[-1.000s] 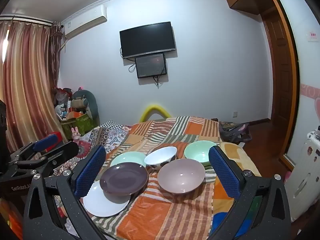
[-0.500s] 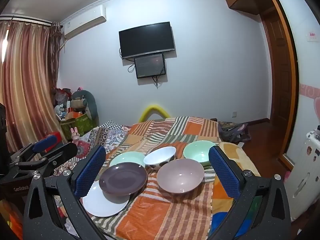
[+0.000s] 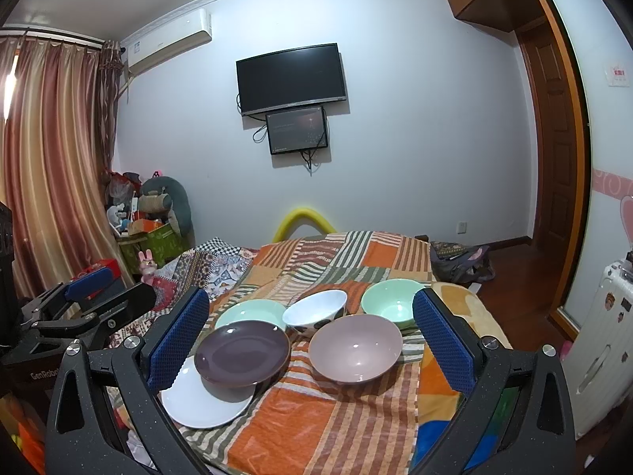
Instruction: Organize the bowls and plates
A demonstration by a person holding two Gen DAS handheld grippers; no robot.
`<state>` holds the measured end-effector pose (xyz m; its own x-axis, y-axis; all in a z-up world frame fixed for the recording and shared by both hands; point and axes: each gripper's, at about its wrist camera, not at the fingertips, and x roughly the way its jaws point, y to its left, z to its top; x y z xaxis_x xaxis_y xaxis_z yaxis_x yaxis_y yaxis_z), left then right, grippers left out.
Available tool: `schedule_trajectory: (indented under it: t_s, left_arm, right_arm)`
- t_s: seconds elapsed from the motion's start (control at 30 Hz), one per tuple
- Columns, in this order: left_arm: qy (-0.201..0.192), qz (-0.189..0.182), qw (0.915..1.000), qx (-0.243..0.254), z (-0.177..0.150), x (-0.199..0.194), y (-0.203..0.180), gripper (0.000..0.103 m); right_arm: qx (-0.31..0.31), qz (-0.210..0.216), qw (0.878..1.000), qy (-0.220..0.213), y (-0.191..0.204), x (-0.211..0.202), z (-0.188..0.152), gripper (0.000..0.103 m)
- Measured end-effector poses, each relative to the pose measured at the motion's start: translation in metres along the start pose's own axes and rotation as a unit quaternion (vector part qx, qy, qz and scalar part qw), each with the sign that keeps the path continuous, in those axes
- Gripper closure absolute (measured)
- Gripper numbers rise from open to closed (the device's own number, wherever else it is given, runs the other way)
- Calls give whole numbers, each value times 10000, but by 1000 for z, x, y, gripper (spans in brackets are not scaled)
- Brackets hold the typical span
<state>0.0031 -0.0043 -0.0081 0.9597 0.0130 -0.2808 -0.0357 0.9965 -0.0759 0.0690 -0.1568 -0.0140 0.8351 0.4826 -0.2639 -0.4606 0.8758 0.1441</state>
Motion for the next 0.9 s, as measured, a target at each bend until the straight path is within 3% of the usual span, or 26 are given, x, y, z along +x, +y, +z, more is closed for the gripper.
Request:
schedule_trajectory:
  t_s: [0.9]
  left_arm:
    - [40, -65, 10000, -27, 1, -1, 2, 0]
  right_arm:
    - [-11, -3, 10000, 23, 2, 0, -1, 0]
